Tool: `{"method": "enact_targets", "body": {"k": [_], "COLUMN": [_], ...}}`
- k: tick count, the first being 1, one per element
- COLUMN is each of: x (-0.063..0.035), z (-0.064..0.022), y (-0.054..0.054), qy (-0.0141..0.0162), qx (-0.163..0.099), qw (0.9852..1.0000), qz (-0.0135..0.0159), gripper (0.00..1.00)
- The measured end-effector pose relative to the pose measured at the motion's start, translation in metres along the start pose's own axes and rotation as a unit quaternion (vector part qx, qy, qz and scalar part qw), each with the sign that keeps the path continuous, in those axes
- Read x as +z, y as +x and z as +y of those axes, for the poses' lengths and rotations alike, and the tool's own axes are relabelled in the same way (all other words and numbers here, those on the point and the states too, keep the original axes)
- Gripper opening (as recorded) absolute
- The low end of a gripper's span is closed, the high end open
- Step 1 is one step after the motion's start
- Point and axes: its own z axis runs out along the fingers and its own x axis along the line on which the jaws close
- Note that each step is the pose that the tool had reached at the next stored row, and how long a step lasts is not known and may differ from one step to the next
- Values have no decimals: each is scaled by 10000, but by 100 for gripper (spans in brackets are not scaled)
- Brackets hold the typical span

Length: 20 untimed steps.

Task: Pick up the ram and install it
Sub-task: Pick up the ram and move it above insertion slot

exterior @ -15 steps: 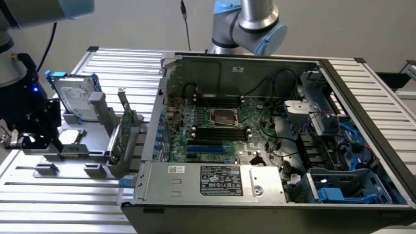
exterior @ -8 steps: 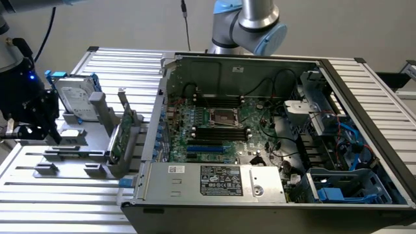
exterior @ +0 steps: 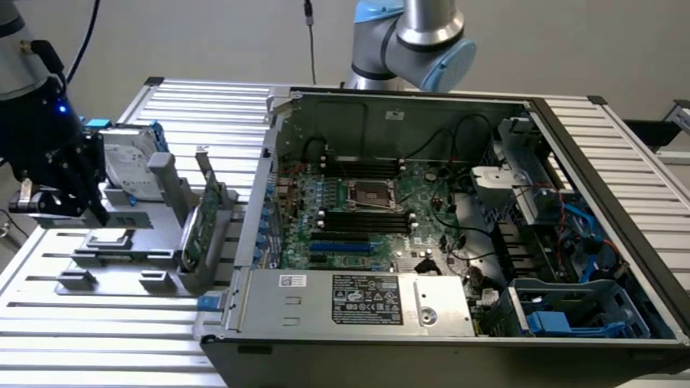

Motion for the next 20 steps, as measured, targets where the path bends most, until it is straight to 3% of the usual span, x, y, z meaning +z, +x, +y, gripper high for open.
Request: {"method": "enact_targets", "body": {"k": [20], "x": [-381], "z": [-447], "y": [-117], "qy": [0], "qx": [0], "qw": [10000], "qz": [-5], "gripper": [14]}}
